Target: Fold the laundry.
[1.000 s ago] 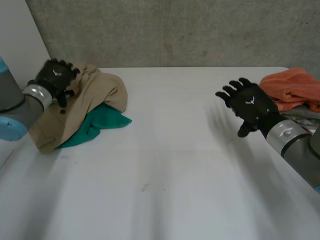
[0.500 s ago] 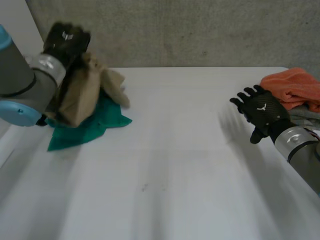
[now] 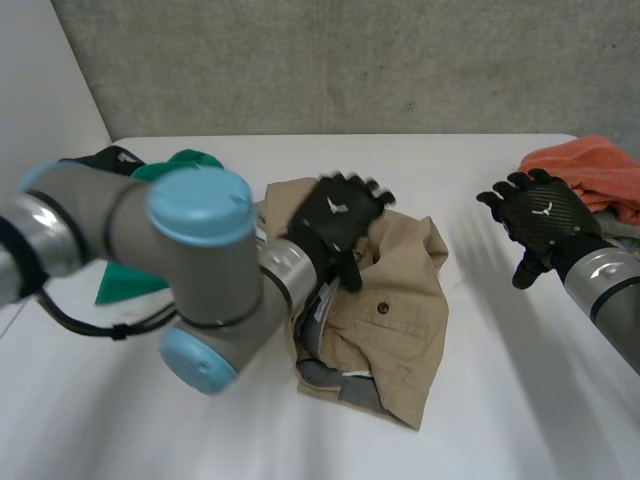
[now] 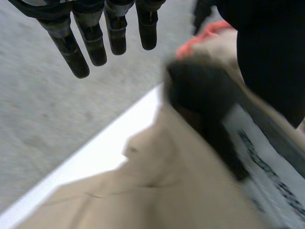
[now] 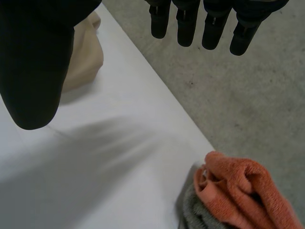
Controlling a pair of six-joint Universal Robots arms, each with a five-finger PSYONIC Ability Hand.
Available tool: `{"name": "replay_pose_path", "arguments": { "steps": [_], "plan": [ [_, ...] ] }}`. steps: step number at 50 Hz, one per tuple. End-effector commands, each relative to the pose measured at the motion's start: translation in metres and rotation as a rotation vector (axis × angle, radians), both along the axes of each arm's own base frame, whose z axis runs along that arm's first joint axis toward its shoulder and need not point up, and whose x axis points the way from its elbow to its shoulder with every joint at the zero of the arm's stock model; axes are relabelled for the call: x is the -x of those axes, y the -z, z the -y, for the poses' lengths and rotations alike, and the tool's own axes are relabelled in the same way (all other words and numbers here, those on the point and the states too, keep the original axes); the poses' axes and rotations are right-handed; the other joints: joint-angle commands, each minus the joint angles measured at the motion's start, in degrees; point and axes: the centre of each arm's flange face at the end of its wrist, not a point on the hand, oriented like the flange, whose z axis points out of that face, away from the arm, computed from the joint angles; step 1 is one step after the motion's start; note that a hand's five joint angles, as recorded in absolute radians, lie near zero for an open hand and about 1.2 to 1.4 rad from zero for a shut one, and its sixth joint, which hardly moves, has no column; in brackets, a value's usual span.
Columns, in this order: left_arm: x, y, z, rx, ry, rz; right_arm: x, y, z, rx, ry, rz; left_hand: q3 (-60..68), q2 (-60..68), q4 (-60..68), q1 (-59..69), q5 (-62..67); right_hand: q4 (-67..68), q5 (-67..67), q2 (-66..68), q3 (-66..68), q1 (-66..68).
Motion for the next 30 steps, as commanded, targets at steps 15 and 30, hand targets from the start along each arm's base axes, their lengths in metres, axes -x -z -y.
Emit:
{"name": "replay_pose_path", "arguments": {
  "steps": [15, 30],
  "plan": [
    [-0.059, 0.004, 0.052, 0.049, 0.077, 0.171, -0.041, 0.017, -0.083, -0.637, 0.067, 0.454, -2.37, -2.16, -1.83, -1.81, -1.63, -1.59, -2.80, -1.79, -1.61, -2.69],
    [-0.031, 0.042, 0.034, 0.120, 0.187, 0.325, -0.059, 0.052, -0.060, -0.556, 0.194, 0.471, 65.56, 65.77, 66.10, 66.12, 66.30, 62.83, 61.61, 62.63, 62.80, 61.72]
  ]
}}
